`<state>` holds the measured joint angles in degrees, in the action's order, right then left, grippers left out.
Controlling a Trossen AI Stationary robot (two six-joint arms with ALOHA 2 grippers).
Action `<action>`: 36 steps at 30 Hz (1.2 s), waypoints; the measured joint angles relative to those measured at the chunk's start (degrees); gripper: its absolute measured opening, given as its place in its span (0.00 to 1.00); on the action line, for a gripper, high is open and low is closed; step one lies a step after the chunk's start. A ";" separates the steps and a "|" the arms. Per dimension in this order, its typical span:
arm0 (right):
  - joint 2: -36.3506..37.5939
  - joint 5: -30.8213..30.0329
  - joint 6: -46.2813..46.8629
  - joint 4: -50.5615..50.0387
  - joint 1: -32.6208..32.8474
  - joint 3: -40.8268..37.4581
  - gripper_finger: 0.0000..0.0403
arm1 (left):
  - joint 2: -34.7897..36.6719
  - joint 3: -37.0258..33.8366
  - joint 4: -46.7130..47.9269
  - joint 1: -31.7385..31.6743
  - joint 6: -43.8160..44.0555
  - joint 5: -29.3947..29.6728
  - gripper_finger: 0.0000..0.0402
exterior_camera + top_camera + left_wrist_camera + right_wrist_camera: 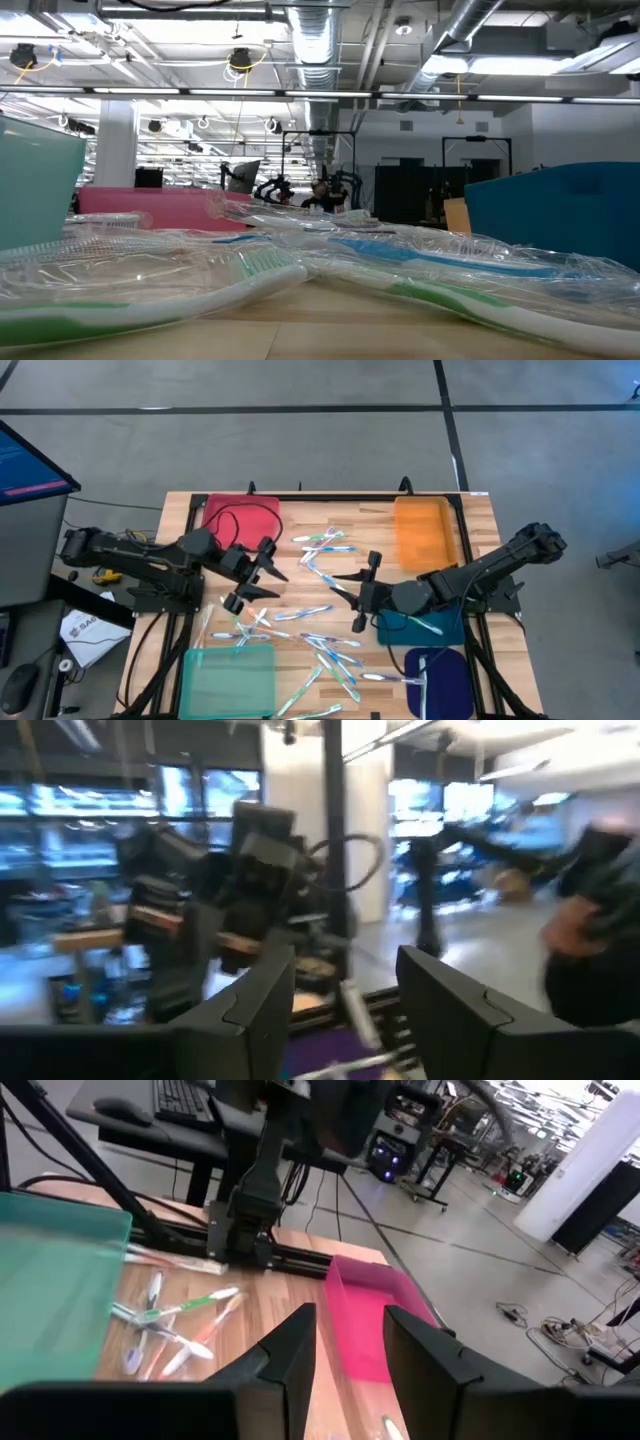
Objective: Pick & Place Toothbrushes
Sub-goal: Put the blue toothbrush into the green bin
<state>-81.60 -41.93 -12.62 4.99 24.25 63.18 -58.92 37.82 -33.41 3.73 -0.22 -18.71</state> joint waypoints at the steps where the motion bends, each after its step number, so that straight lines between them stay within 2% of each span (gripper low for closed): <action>1: -0.02 0.00 0.00 0.13 0.00 0.00 0.28 | -0.12 -0.08 0.55 0.00 -1.39 0.32 0.43; 6: -0.02 -0.07 0.02 0.22 -1.14 0.00 0.28 | -1.67 -0.15 4.05 -0.09 0.16 0.47 0.43; 8: -0.02 -0.07 0.16 0.22 -1.82 0.00 0.28 | -2.14 -0.09 4.45 -0.34 0.27 2.34 0.43; 13: -0.24 -0.08 3.61 -1.50 -3.10 -0.02 0.28 | -2.11 -0.11 5.16 -0.43 1.47 3.30 0.43; 16: -0.24 -0.09 3.64 -1.58 -3.48 -0.02 0.28 | -1.76 -0.09 4.96 -0.28 5.34 -0.91 0.43; 21: -0.24 -0.04 3.63 -2.05 -4.25 -0.02 0.28 | -0.58 -0.09 1.73 -0.01 6.54 -15.71 0.43; 24: -0.24 0.81 4.82 -3.89 -4.55 -0.02 0.28 | 1.19 0.00 0.77 1.20 6.52 -21.84 0.43; 28: -0.26 1.62 4.97 -4.25 -4.55 -0.02 0.28 | 1.60 -0.03 1.02 3.94 6.72 -24.87 0.43; 36: -0.26 1.90 3.76 -4.71 -4.97 -0.03 0.28 | 1.56 -0.06 -0.73 9.33 6.63 -25.38 0.43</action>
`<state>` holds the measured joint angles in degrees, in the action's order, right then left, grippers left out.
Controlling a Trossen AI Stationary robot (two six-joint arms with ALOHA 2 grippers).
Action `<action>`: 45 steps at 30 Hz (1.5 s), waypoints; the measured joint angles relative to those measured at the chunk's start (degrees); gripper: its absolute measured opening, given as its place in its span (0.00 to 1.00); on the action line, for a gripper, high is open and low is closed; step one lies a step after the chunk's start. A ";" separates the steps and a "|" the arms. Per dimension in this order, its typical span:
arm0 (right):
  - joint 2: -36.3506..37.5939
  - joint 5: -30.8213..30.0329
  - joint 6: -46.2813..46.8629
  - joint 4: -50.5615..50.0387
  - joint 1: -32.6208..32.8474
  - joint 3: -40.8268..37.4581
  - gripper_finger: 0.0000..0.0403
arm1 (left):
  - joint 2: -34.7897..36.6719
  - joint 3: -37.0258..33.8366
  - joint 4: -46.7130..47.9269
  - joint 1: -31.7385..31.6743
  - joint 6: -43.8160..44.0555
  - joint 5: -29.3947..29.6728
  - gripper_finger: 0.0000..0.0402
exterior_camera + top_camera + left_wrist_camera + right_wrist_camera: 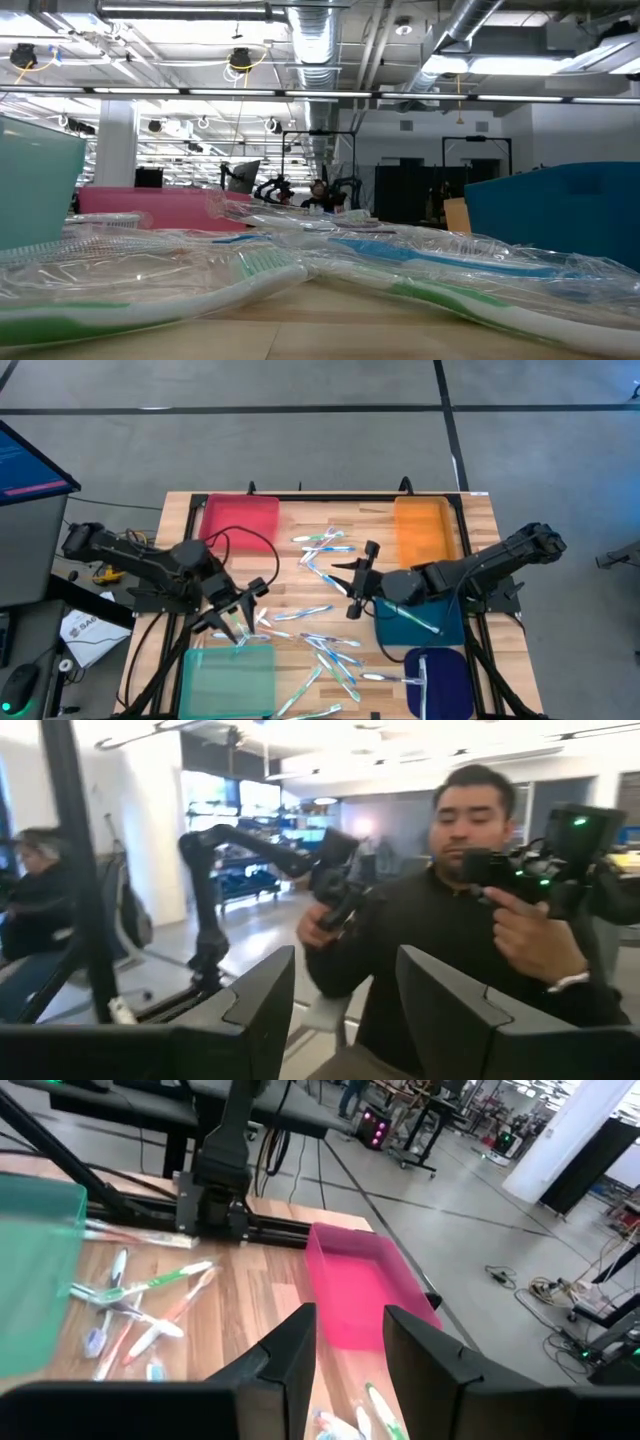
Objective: Pick & Place Toothbrushes
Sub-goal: Put the blue toothbrush into the green bin
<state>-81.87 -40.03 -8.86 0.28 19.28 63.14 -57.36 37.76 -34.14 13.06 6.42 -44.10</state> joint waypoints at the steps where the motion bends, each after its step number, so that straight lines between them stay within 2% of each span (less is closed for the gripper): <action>1: 0.00 0.76 -0.05 -0.05 -0.36 -0.21 0.28 | 0.02 0.00 -0.60 0.81 -0.04 0.00 0.43; 6: 0.00 2.99 4.10 -0.94 -4.69 -2.47 0.28 | 0.00 -0.02 -0.72 3.02 -0.07 1.72 0.43; 8: 0.00 4.09 7.90 -4.32 -7.47 -2.58 0.28 | 0.00 -0.02 -0.67 3.57 0.32 2.12 0.43; 13: -3.39 13.02 17.22 -10.30 -14.18 -2.78 0.28 | 0.00 -0.02 -0.63 5.61 1.89 2.98 0.43; 18: -10.55 19.95 18.61 -8.35 -18.13 -2.52 0.28 | -0.43 -0.07 -0.70 10.63 -1.43 4.44 0.43; 22: -14.95 20.72 19.12 -10.20 -19.64 -0.08 0.28 | -0.48 -0.07 -0.12 13.83 -4.37 11.16 0.43; 26: -16.13 20.75 21.93 -10.57 -19.81 1.15 0.29 | -0.16 -0.04 5.01 13.92 -4.45 22.88 0.43; 30: -16.06 21.06 24.27 -12.02 -19.93 1.41 0.38 | 0.90 -0.04 9.61 13.79 -4.46 34.15 0.43; 33: -16.09 23.07 25.39 -13.42 -20.99 1.34 0.49 | 2.40 -0.07 11.20 13.81 -4.62 34.82 0.43; 38: -16.96 30.84 24.68 -13.67 -22.46 1.41 0.65 | 5.91 -0.07 17.66 13.90 -2.85 34.88 0.43; 41: -17.40 33.53 22.39 -15.51 -21.80 1.38 0.67 | 7.09 0.00 20.03 13.90 -1.85 36.51 0.43; 45: -19.12 34.24 20.85 -18.23 -21.06 1.10 0.67 | 7.30 -0.04 21.87 13.88 -3.49 42.58 0.43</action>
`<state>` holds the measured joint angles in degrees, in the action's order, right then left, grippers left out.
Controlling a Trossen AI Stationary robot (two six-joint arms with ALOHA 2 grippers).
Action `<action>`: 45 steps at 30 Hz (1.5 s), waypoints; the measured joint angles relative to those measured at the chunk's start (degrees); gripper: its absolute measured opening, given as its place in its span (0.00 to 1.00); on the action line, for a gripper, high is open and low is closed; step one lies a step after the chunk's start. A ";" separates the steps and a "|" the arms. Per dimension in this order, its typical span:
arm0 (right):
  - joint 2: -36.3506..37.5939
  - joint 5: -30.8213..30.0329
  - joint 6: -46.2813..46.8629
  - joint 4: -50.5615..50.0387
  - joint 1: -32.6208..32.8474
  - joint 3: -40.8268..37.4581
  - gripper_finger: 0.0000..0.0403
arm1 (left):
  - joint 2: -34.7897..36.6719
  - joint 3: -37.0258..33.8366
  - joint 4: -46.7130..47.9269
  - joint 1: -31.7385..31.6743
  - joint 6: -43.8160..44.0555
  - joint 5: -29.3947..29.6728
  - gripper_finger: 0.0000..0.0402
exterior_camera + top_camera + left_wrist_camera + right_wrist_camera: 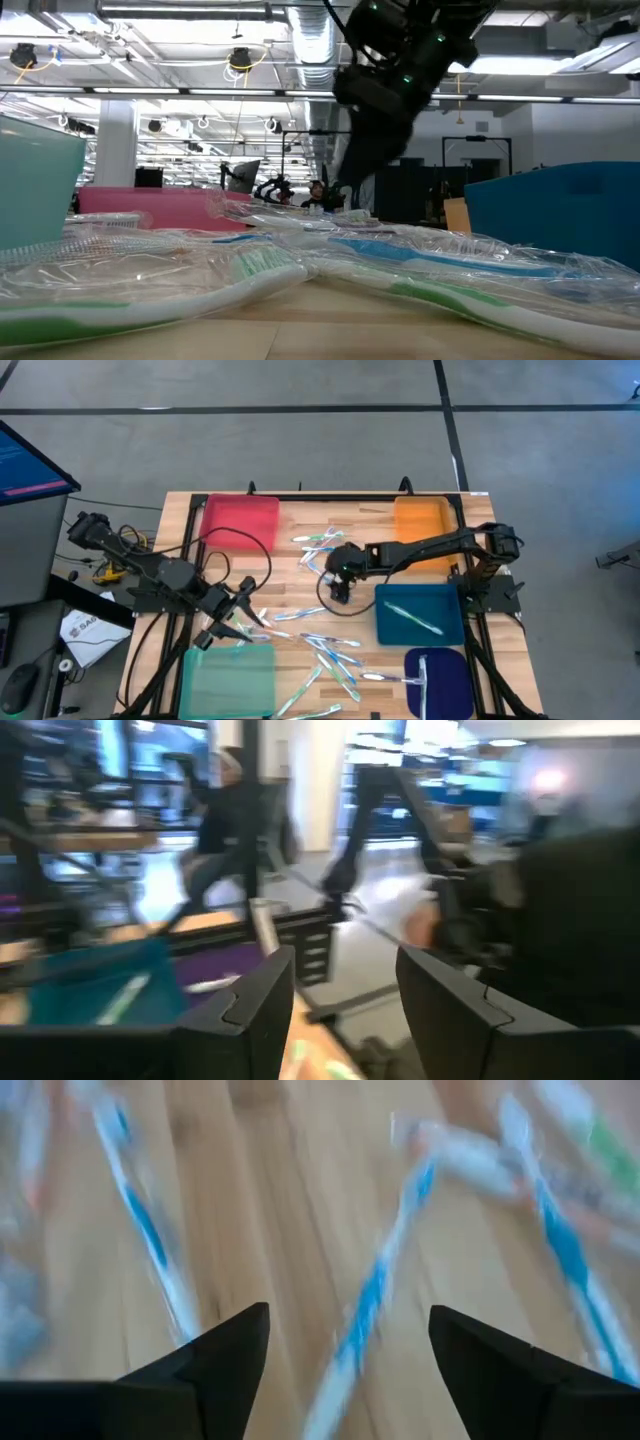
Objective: Pick & Place Toothbrushes
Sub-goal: Put the blue toothbrush into the green bin
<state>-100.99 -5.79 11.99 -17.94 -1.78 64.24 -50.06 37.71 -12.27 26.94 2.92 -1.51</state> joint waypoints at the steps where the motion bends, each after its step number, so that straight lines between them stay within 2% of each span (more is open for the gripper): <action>1: -0.76 -0.03 0.01 0.97 -0.09 0.69 0.67 | 0.00 0.00 0.51 0.00 -0.71 1.90 0.43; 7: -5.25 -1.04 1.31 -0.02 -1.14 2.74 0.67 | -0.79 0.00 1.08 0.00 -11.41 9.50 0.43; 11: -9.13 -3.30 2.91 -2.04 -1.54 4.83 0.67 | -1.25 -0.04 0.60 -0.50 -12.90 12.23 0.43; 17: -11.87 -6.96 3.64 -4.22 -2.38 8.05 0.67 | -1.51 0.02 -0.22 -0.94 -13.22 12.35 0.43; 27: -11.58 -6.28 0.06 -4.20 -0.03 7.92 0.67 | -1.53 0.02 -1.72 -0.95 -14.70 12.23 0.43; 33: -14.58 -6.31 -3.53 -4.90 0.68 7.99 0.67 | -1.53 0.02 -2.50 -1.03 -15.90 12.22 0.43; 39: -16.01 -5.69 -1.50 -4.97 -0.53 8.18 0.67 | -1.53 0.02 -2.66 -1.03 -16.19 12.21 0.43; 42: -16.07 -4.93 -0.33 -5.00 -1.13 8.14 0.64 | -1.53 0.02 -2.79 -1.03 -16.06 12.19 0.43; 45: -16.13 -3.49 -1.00 -5.13 -1.29 8.14 0.57 | -1.53 0.02 -2.87 -1.03 -16.03 12.19 0.43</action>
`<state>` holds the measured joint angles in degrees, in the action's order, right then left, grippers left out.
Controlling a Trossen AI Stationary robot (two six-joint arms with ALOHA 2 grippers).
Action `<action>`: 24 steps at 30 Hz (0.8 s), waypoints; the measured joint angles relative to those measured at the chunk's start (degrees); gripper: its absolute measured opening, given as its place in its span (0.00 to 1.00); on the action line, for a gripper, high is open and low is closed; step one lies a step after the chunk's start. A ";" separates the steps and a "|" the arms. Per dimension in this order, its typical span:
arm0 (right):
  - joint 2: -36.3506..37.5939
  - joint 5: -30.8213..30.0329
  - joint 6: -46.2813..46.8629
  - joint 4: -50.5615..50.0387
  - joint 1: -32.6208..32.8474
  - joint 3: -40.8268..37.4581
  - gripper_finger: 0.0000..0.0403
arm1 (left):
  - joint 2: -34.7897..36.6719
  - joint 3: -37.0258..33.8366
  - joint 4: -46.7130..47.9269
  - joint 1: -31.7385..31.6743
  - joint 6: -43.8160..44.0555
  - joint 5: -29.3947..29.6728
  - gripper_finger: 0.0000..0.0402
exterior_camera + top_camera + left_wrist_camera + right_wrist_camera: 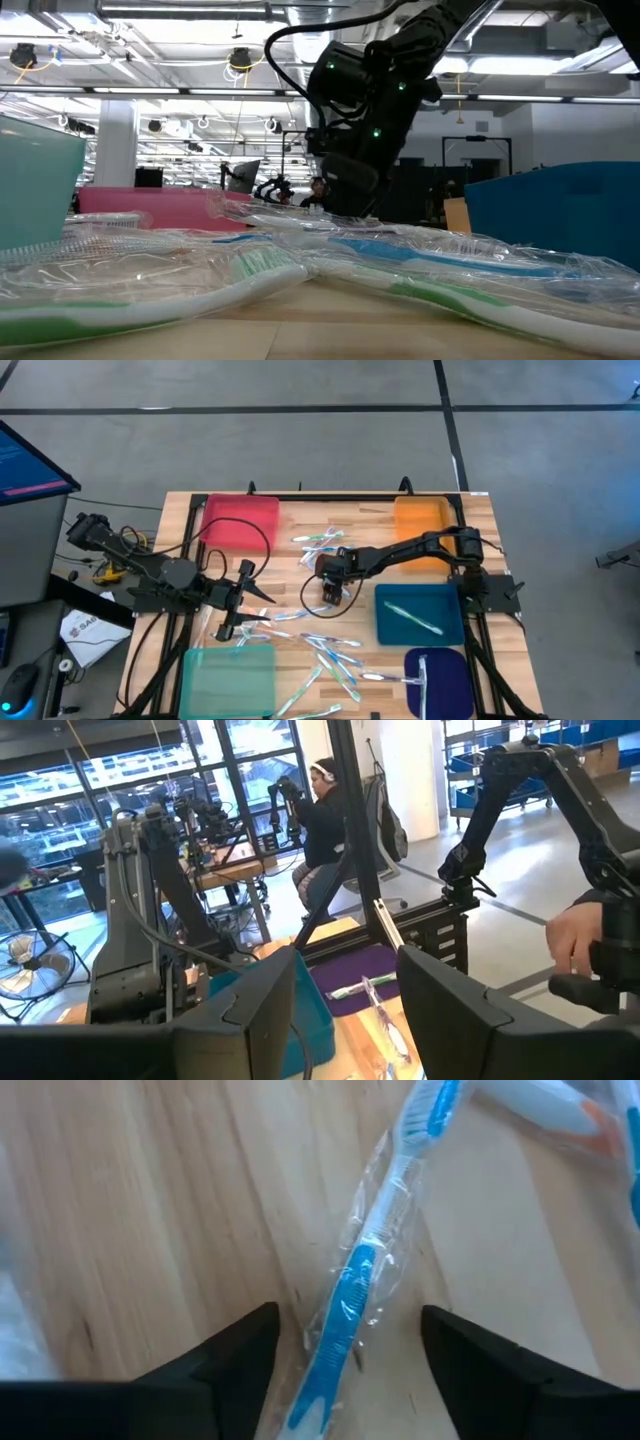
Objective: Pick & Place Toothbrushes
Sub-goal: Put the blue toothbrush into the green bin
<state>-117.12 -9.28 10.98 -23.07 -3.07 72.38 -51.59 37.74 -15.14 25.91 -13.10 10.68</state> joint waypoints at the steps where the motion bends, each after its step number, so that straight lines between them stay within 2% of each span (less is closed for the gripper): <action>1: -0.04 0.01 -0.60 -0.04 0.13 -0.01 0.53 | 0.00 0.00 0.00 0.00 0.00 0.00 0.43; 11: -0.15 0.30 -0.61 -0.24 -0.56 -0.11 0.04 | 0.00 0.00 -0.42 0.00 0.02 -0.01 0.43; 16: 0.36 1.36 -0.55 -0.22 -0.83 -0.12 0.06 | 0.00 0.00 -0.39 0.00 0.02 0.00 0.43; 19: 1.44 1.19 -0.40 0.56 -0.76 -0.39 0.03 | 0.00 0.00 -0.37 0.00 0.03 -0.02 0.43; 24: 5.66 -2.57 0.42 3.14 -0.32 -0.46 0.04 | 0.00 0.00 -0.18 0.00 0.29 -0.02 0.43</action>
<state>-111.46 -11.85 11.41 -19.93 -3.39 71.92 -51.59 37.74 -15.32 25.91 -12.82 10.66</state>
